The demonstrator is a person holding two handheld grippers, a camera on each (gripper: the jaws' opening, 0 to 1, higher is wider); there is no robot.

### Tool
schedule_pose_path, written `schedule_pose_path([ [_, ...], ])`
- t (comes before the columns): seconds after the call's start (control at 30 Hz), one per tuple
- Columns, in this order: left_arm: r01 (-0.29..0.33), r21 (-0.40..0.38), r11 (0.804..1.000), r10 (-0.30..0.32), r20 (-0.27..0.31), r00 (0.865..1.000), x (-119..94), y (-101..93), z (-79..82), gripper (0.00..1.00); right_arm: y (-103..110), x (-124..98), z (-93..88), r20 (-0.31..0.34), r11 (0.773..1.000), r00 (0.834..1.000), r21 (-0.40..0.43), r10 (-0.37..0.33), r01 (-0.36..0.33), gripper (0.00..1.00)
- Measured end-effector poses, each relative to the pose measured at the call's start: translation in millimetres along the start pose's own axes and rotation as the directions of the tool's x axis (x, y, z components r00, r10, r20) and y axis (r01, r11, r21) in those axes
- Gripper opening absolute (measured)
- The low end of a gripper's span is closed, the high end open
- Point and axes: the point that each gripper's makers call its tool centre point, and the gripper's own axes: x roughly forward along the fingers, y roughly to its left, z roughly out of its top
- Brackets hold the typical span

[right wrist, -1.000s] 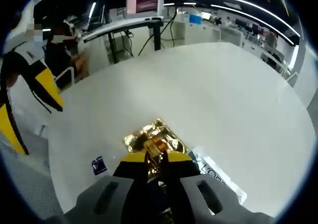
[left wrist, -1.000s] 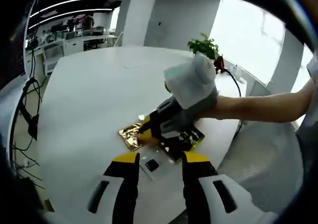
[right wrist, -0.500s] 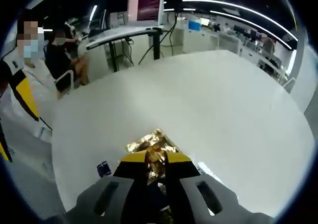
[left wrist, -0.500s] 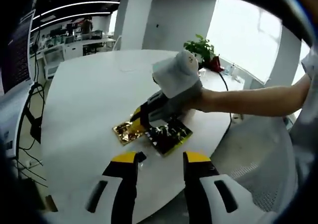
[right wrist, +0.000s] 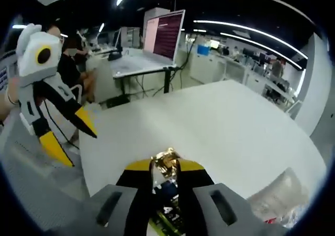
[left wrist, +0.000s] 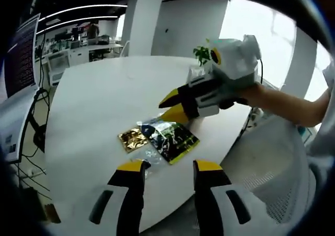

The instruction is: Arrange the skincare products in the storage area until every visible bottle or jar stands upright without overlapping.

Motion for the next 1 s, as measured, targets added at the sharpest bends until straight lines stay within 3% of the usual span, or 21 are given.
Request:
schedule_pose_path([
  [0.23, -0.012, 0.023, 1.0, 0.011, 0.012, 1.0, 0.5, -4.4, 5.0, 0.33, -0.7, -35.2, 3.9, 0.036, 0.998, 0.998, 0.011, -0.055, 0.054, 0.22],
  [0.47, -0.041, 0.031, 0.999, 0.04, 0.035, 0.999, 3.0, -2.1, 8.6, 0.37, -13.5, -65.6, -10.7, 0.04, 0.99, 0.989, 0.036, -0.14, 0.138, 0.27],
  [0.83, -0.081, 0.059, 0.995, 0.079, 0.035, 0.996, 0.6, 0.8, 8.3, 0.52, -36.7, -109.2, -39.5, 0.026, 0.956, 0.962, 0.12, -0.273, 0.269, 0.49],
  [1.0, -0.097, 0.066, 0.993, 0.094, 0.039, 0.995, -0.4, 3.4, 11.2, 0.6, -44.0, -124.6, -52.2, 0.009, 0.937, 0.951, 0.177, -0.308, 0.302, 0.68],
])
